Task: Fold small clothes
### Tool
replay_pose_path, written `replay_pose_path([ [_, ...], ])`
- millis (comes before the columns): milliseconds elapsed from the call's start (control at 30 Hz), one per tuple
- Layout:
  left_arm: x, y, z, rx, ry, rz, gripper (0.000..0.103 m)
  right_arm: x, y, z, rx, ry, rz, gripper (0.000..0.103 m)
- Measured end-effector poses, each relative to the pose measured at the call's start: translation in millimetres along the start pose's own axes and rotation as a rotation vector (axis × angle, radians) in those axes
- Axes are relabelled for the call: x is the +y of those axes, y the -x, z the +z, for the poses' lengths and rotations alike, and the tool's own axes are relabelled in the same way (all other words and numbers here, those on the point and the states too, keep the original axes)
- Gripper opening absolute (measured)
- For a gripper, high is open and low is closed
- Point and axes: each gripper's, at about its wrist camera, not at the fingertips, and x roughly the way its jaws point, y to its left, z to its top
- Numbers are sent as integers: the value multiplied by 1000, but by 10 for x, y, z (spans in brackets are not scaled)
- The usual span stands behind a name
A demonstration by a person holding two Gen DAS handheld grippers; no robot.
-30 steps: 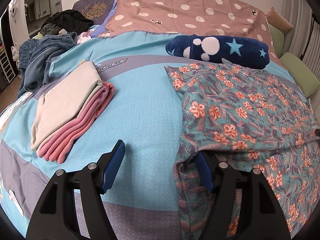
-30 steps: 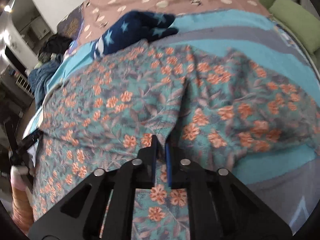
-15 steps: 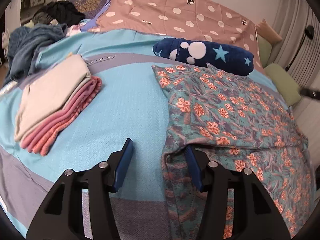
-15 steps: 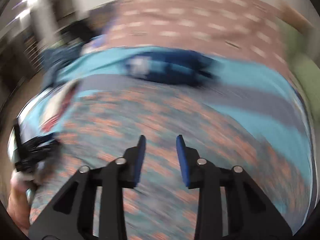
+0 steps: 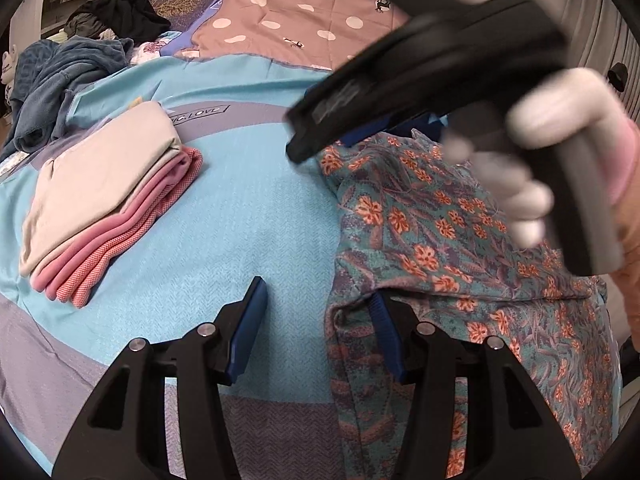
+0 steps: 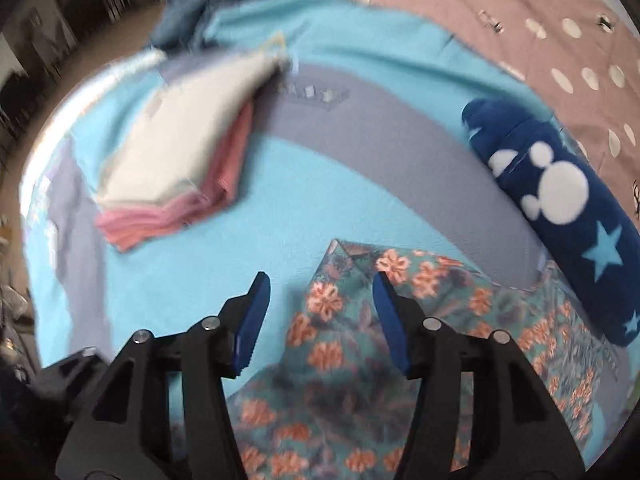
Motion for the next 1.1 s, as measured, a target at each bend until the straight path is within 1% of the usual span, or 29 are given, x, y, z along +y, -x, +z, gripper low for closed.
replay_pose_path([
  [33,1,8,-3,-5,0,3,33,-2,-25,24,-12,0,-27,7],
  [67,-14,30,-12,-14,-7,-14,26,-35,-5,71,-43,-31,-16,4],
  [100,-31,45,-16,-21,-18,-45,6,-69,16,104,-68,-62,-2,4],
  [133,-55,60,-21,-30,-31,-44,7,-96,17,144,-85,-89,10,3],
  [167,-86,82,-26,-41,-44,-11,7,-141,-25,199,-94,-125,33,3],
  [233,-138,108,-40,-48,-71,27,7,-183,-115,232,-106,-148,77,3],
  [300,-188,101,-82,-22,-110,62,7,-184,-153,214,-143,-126,113,3],
  [333,-193,100,-101,-11,-122,71,7,-200,-140,197,-149,-133,111,4],
  [400,-171,143,-121,-11,-127,73,7,-343,53,64,-186,-196,125,22],
  [433,-149,162,-126,-11,-125,66,8,-446,183,-33,-221,-224,142,23],
  [467,-109,198,-134,-14,-114,57,9,-532,337,-157,-254,-241,155,24],
  [500,-72,232,-134,-20,-101,51,9,-649,552,-369,-292,-253,158,24],
  [567,5,362,-117,-59,-65,25,8,-814,841,-752,-326,-270,161,24],
  [600,24,433,-92,-85,-51,-1,8,-943,1037,-1100,-341,-289,160,24],
  [633,35,507,-62,-111,-39,-36,8,-1007,1132,-1302,-349,-305,160,24],
  [667,18,597,-10,-142,-29,-100,8,-1107,1230,-1558,-356,-332,163,24],
  [700,-16,642,31,-158,-29,-148,8,-1240,1330,-1932,-355,-387,178,25],
  [733,-92,666,91,-163,-39,-194,8,-1304,1363,-2139,-352,-421,184,25],
  [767,-161,640,130,-156,-52,-207,8,-1394,1390,-2447,-340,-473,190,24],
  [800,-250,587,156,-141,-71,-209,11,-1431,1391,-2637,-332,-503,188,23],
  [833,-328,494,180,-116,-89,-198,19,-1477,1363,-2826,-324,-542,185,23],
  [867,-415,273,185,-49,-109,-145,24,-1531,1317,-2996,-312,-587,182,23],
  [900,-462,122,159,-4,-122,-89,29,-1605,1199,-3188,-274,-646,158,23],
  [933,-495,-63,107,49,-138,-15,29,-1660,1059,-3325,-220,-689,109,23],
  [967,-494,-191,48,59,-142,4,29,-1691,969,-3437,-231,-716,108,10],
  [1000,-485,-170,61,47,-141,1,30,-1736,956,-3563,-309,-742,156,10],
  [1033,-479,-140,90,50,-134,4,30,-1776,960,-3633,-333,-769,195,10],
  [1100,-509,-131,68,50,-147,31,30,-1825,1001,-3697,-346,-820,233,9],
])
